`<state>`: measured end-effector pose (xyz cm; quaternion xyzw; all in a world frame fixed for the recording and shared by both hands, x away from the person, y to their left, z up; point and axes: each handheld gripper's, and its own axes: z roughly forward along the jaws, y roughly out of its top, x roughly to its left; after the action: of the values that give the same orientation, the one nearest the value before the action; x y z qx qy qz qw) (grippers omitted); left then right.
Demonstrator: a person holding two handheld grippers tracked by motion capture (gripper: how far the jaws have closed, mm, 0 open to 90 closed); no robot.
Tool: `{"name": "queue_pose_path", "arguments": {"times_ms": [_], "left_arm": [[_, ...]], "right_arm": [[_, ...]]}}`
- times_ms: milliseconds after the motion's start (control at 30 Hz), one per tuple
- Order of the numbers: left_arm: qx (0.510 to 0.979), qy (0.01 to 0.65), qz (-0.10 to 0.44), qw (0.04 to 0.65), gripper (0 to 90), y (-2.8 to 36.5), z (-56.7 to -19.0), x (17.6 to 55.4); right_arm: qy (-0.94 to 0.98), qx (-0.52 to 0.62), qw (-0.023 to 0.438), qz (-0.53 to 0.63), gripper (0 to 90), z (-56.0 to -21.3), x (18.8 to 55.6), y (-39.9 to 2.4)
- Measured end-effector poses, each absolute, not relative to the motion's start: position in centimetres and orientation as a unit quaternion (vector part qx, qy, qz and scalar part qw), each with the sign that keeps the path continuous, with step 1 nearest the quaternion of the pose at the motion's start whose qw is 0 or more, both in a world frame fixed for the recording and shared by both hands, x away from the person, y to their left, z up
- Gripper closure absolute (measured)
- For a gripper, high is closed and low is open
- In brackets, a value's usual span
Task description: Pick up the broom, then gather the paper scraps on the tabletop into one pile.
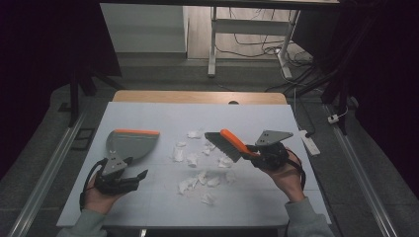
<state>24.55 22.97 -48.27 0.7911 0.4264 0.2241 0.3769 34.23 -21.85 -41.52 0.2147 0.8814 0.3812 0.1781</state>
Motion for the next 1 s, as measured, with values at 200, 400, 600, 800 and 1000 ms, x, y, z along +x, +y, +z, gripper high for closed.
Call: {"name": "queue_pose_path", "arguments": {"times_ms": [200, 400, 600, 800, 1000], "left_arm": [[0.789, 0.434, 0.216, 0.377, 29.2, 23.2, -48.5, 24.8], [0.789, 0.440, 0.208, 0.374, 26.9, 23.3, -48.8, 25.0], [0.792, 0.437, 0.202, 0.375, 26.6, 23.2, -48.9, 25.1], [0.797, 0.430, 0.200, 0.373, 26.4, 23.0, -49.1, 25.1], [0.797, 0.432, 0.194, 0.375, 26.4, 23.1, -49.4, 24.9]], "right_arm": [[0.879, 0.224, 0.186, 0.378, 69.0, -41.5, 34.4, -22.2], [0.875, 0.233, 0.192, 0.379, 69.0, -41.6, 34.6, -22.4], [0.872, 0.242, 0.198, 0.376, 69.1, -41.5, 34.9, -22.7], [0.872, 0.259, 0.199, 0.364, 69.2, -41.4, 37.3, -22.9], [0.877, 0.279, 0.204, 0.333, 69.5, -41.3, 40.2, -22.7]]}}
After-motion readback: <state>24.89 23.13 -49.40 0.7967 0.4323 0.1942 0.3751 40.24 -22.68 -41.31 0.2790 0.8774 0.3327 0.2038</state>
